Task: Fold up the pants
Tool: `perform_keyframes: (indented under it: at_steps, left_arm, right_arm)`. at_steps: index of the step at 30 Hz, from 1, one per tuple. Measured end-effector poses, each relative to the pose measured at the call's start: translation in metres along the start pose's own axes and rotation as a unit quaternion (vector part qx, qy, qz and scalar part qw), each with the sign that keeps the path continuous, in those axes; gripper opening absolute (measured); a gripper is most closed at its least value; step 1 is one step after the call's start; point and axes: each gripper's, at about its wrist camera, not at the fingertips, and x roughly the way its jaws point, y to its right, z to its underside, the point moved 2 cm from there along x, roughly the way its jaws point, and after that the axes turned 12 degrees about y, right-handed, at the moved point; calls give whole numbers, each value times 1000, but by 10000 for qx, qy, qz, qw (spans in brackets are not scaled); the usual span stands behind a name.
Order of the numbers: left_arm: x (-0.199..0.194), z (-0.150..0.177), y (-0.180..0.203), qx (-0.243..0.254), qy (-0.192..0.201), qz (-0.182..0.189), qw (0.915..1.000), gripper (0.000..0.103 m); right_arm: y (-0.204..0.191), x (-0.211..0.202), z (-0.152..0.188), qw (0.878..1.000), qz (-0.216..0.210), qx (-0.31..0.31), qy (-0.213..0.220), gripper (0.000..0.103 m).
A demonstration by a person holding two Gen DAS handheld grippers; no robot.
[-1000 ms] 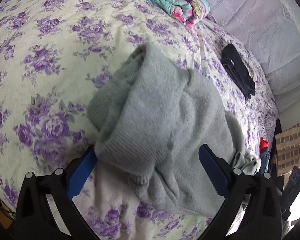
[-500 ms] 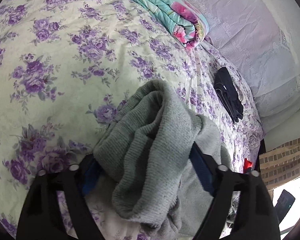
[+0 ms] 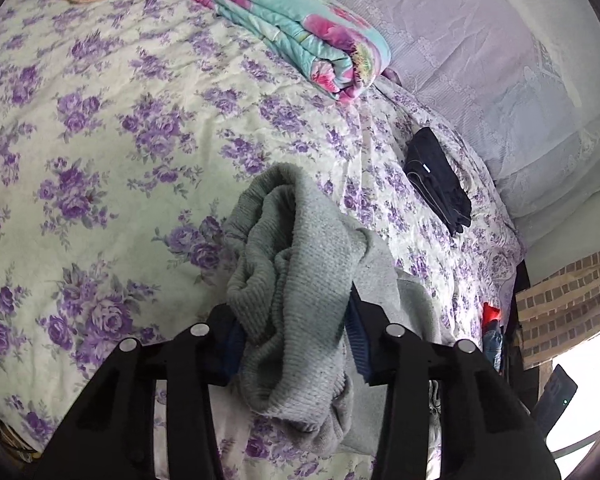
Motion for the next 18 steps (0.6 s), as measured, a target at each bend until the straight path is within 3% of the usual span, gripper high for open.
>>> perform_keyframes:
  at_steps: [2,3,6,10,12,14,16,18]
  left_arm:
    - [-7,-3,16,286,84,-19,9996,41]
    - [-10,-4,23,405,122,-19,9991,41]
    - [-20,-7,42,690,211,-35,9974,40]
    - [-28,-7,61,961,276,-84,9949,40]
    - [-31,-6,69,1091,304,-117,9935,40]
    - [-34,-5,78,1237,324,-161,9917,40]
    - [-37,-4,89,1375,344,-143,9898,40]
    - [-40,-3,105,1603,379,-132,9862,40]
  right_arm:
    - [8,29,17,9983,108,146,-548,68]
    - [13,38,24,9976,3,334,-612,70]
    - [15,27,18,9979,-118,500,-388,70]
    - [16,-5,0,9985,-221,392,310,71]
    - [15,6,-1,9998,-98,147,115,71]
    - [16,37,11,9986,170,-124,-487,72]
    - [17,46,16,9991,110,-107,-386,80]
    - [17,45,14,9989,78,-75,-447,81]
